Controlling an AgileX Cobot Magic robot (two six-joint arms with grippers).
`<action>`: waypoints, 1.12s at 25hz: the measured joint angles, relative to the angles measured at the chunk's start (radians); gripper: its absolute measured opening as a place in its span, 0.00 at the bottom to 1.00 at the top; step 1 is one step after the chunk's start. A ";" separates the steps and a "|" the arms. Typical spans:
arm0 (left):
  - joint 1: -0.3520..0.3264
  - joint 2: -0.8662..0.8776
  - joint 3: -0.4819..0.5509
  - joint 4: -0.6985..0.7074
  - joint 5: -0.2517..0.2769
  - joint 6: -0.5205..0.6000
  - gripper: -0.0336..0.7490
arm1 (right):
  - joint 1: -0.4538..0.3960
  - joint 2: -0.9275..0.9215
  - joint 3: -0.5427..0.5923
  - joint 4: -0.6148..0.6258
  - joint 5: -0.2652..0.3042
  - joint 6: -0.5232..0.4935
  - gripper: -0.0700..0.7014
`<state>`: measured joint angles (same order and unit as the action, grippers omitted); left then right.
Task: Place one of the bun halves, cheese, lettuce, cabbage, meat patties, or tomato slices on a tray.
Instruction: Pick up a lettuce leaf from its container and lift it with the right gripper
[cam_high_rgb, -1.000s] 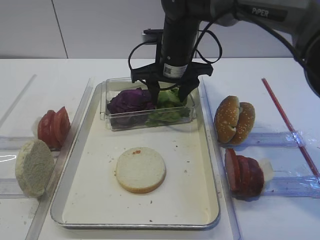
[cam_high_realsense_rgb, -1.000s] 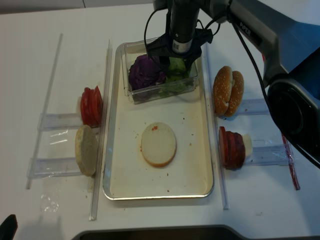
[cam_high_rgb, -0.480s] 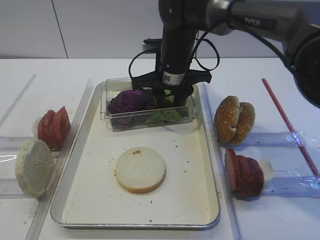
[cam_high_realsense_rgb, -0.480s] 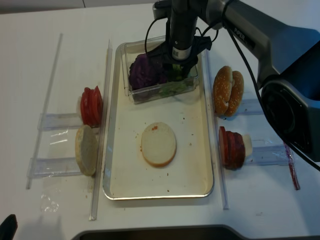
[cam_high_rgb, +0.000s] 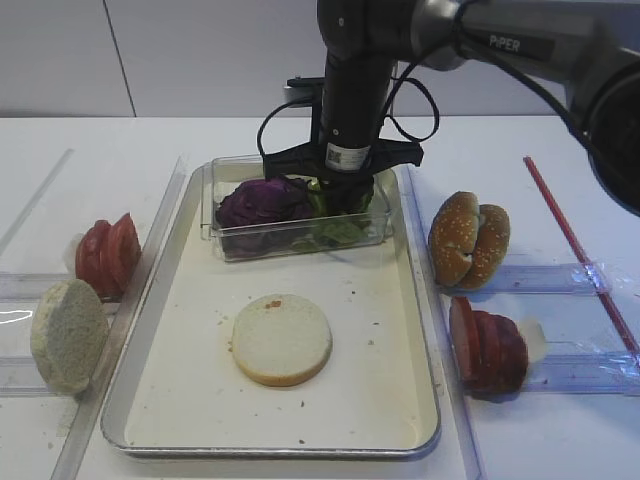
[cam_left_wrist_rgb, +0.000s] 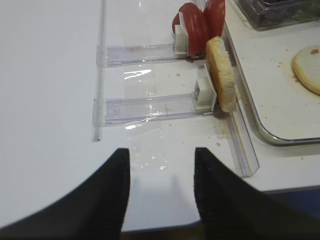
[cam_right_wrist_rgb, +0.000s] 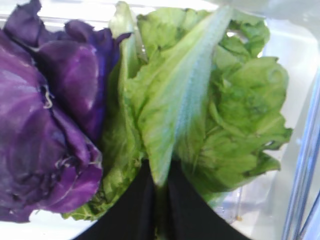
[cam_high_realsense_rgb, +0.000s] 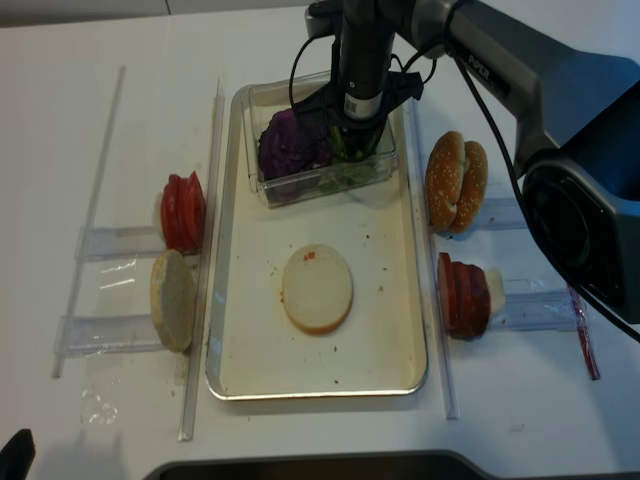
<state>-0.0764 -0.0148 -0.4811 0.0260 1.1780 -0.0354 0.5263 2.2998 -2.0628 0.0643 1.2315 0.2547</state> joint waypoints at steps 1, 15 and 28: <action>0.000 0.000 0.000 0.000 0.000 0.000 0.42 | 0.000 0.000 0.000 -0.002 0.000 0.000 0.16; 0.000 0.000 0.000 0.000 0.000 0.000 0.42 | 0.000 0.000 -0.031 -0.031 0.004 0.011 0.16; 0.000 0.000 0.000 0.000 0.000 0.000 0.42 | 0.000 -0.029 -0.054 -0.025 0.006 0.021 0.16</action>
<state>-0.0764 -0.0148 -0.4811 0.0260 1.1780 -0.0354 0.5263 2.2706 -2.1164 0.0391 1.2379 0.2753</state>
